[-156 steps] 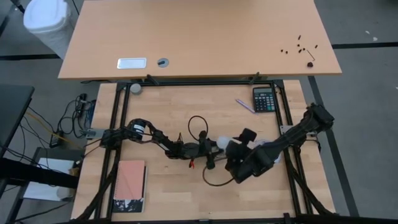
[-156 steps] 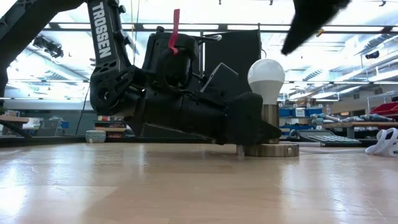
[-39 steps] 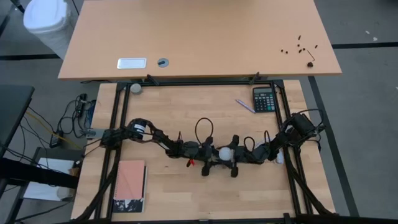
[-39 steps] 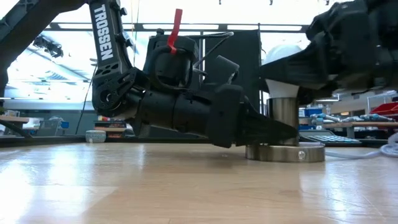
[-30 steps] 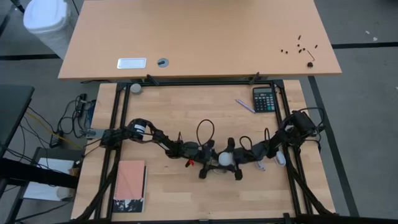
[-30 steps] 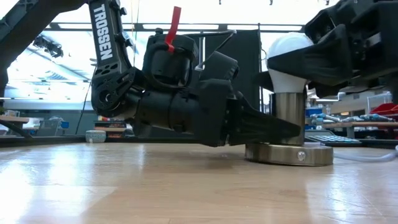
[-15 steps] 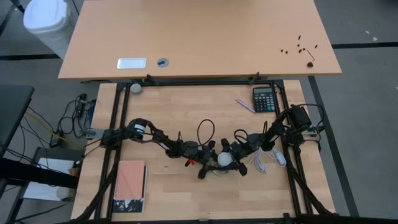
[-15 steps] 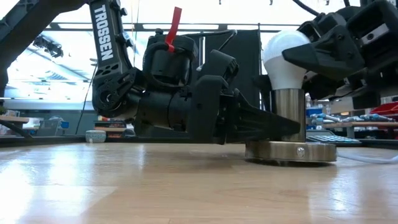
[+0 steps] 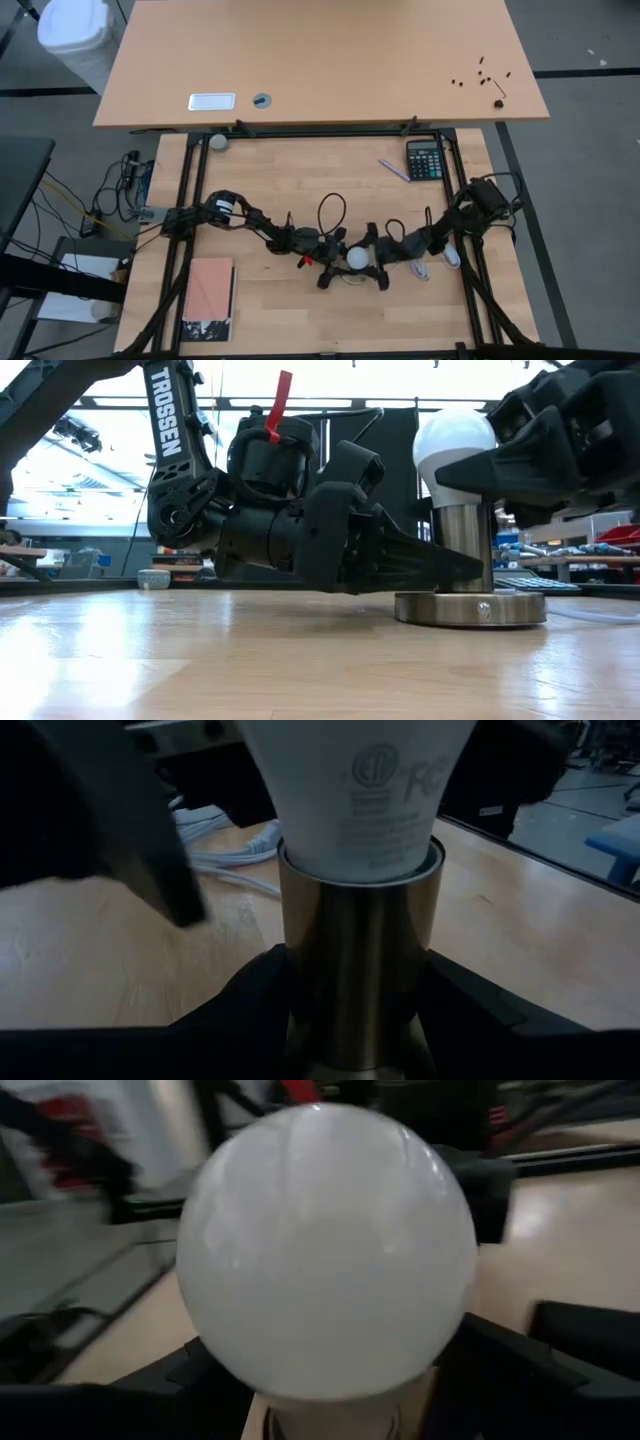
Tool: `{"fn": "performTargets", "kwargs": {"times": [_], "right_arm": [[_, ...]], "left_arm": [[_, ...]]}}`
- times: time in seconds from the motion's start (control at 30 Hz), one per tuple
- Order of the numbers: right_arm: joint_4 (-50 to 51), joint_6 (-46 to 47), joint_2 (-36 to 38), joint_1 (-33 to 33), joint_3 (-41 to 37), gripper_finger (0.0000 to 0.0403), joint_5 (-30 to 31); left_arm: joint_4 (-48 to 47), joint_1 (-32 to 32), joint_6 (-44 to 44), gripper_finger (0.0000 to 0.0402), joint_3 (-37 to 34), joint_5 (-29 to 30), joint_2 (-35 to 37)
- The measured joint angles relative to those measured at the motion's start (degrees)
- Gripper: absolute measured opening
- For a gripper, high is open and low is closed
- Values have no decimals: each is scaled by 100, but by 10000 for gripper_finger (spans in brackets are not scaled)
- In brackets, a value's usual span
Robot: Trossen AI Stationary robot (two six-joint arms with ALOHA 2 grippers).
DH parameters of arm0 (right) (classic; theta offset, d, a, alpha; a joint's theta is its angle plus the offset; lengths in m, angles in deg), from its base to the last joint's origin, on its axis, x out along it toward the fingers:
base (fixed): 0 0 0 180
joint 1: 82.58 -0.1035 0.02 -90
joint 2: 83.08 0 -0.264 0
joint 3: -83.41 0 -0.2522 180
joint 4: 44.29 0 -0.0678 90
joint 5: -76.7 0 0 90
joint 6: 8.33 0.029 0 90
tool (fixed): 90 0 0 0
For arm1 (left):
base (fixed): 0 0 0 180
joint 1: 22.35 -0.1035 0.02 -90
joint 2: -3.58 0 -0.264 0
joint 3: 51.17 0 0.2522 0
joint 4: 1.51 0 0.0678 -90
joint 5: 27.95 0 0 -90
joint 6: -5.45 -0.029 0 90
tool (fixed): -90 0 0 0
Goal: Screw lightbulb
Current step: Remove the lightbulb from the lamp
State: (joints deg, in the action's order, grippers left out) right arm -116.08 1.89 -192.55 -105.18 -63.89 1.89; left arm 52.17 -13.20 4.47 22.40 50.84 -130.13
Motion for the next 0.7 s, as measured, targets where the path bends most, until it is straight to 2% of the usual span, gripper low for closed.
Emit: {"fn": "performTargets", "kwargs": {"times": [0.13, 0.3, 0.47, 0.53, 0.7], "right_arm": [[120, -136, 0, -531, 32, 309, 1444], [523, -214, 0, -948, 371, 312, 2828], [1592, -162, 0, -1030, 951, 316, 3580], [2002, 31, 0, -1026, 1154, 317, 4069], [2091, 177, 0, -1061, 1361, 317, 5128]], "left_arm": [[0, -11, 106, 189, 1, 180, 1], [4, -10, 276, 189, 2, 406, 5], [-1, -11, 338, 189, 2, 1169, 5], [0, -4, 404, 189, 2, 1476, 5], [-2, -4, 426, 189, 2, 1974, 7]]}}
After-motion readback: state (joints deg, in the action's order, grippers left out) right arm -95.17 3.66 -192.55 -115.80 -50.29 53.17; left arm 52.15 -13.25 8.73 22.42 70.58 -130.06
